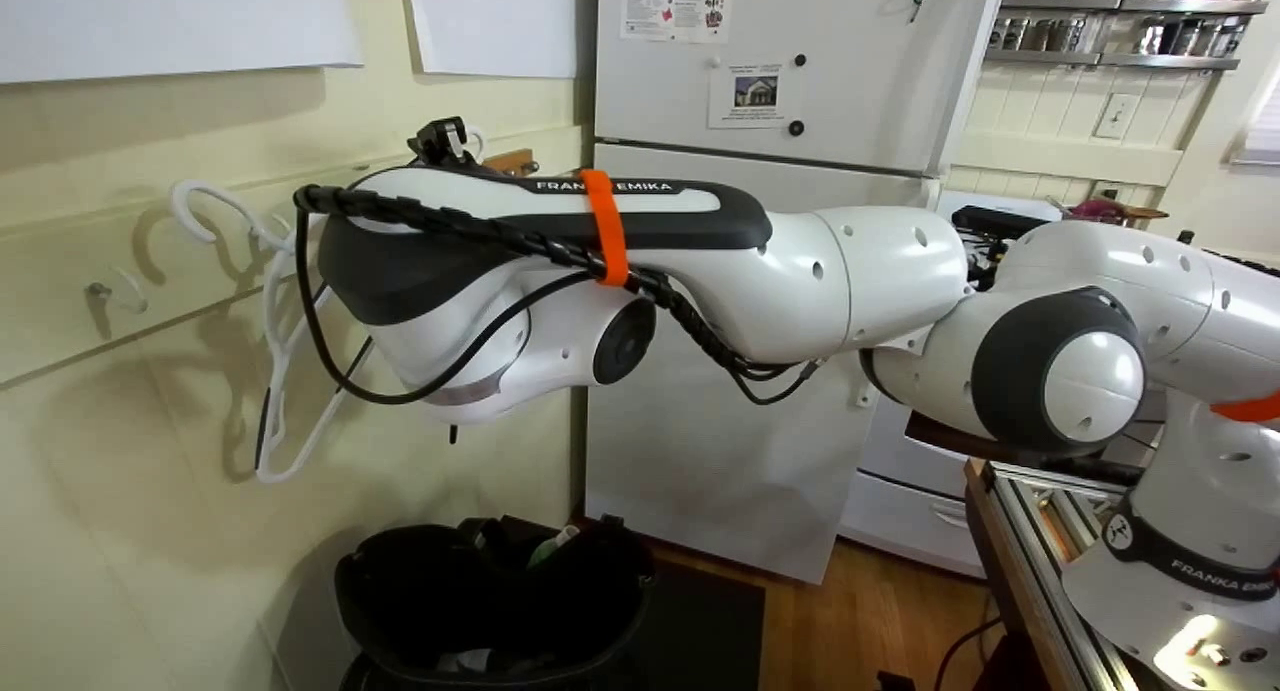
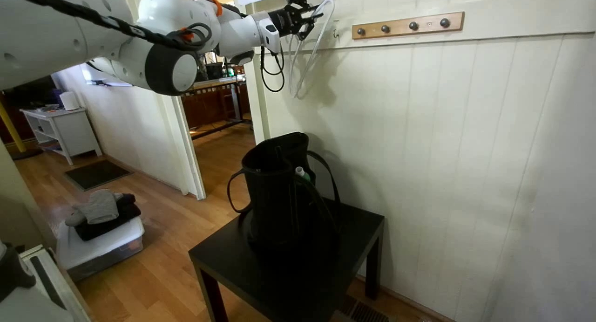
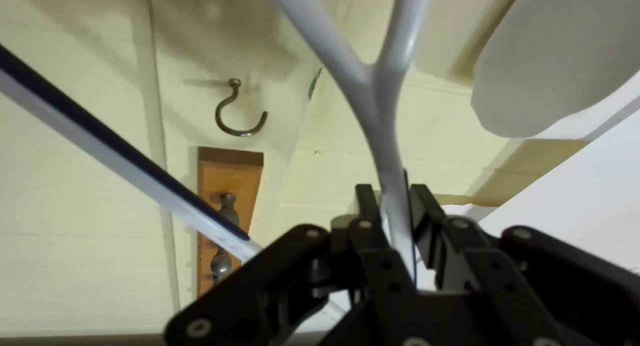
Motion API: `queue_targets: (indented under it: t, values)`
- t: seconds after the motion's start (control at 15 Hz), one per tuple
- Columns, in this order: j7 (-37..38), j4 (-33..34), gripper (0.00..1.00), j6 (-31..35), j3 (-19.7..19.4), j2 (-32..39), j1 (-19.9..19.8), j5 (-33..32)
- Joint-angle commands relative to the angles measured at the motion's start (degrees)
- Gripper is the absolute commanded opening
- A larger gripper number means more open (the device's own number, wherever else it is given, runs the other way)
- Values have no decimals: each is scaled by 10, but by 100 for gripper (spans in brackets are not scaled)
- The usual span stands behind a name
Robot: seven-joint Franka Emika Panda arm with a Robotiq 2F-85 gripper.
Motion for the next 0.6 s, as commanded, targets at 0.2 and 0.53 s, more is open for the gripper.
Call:
queue_targets:
  t: [0.2, 0.53]
  values:
    - [6, -1, 6, 12, -59, 1, 25, 87]
    - [1, 5, 6, 12, -73, 12, 45, 98]
